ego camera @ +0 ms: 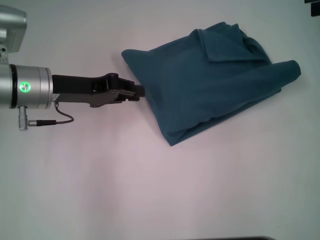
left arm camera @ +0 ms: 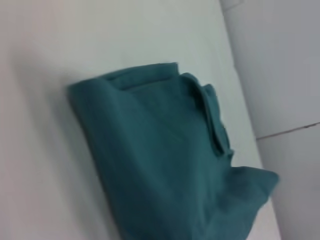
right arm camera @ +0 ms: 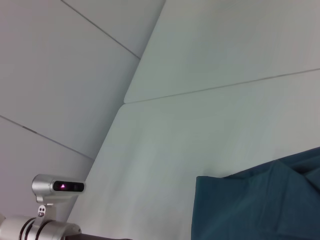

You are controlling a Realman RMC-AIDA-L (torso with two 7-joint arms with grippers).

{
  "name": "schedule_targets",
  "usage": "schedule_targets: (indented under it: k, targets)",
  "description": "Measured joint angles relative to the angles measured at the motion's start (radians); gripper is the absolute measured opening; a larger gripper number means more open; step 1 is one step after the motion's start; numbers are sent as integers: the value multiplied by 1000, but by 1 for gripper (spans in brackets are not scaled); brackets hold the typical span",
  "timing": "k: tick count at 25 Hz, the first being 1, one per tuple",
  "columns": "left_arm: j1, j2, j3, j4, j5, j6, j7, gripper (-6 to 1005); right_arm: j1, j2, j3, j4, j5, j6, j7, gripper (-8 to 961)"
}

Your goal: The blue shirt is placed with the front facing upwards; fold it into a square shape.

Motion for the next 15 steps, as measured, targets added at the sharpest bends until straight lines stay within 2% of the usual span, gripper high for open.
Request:
schedule_targets:
  k: [7,10,12,15]
  targets:
    - [6,0,-12,1,-5,-27,-49,358,1,2,-2,0,0,0,-3,825]
    - [10,0,-38,1,-8,-29,-52,424,2,2,-2,0,0,0,-3,825]
    - [12,-4,-34,2,-3,-34,-60,468,3,2,-2,0,0,0,-3,825]
    - [11,-26,30,2,11,-86,-85,535,3,2,-2,0,0,-1,-3,825]
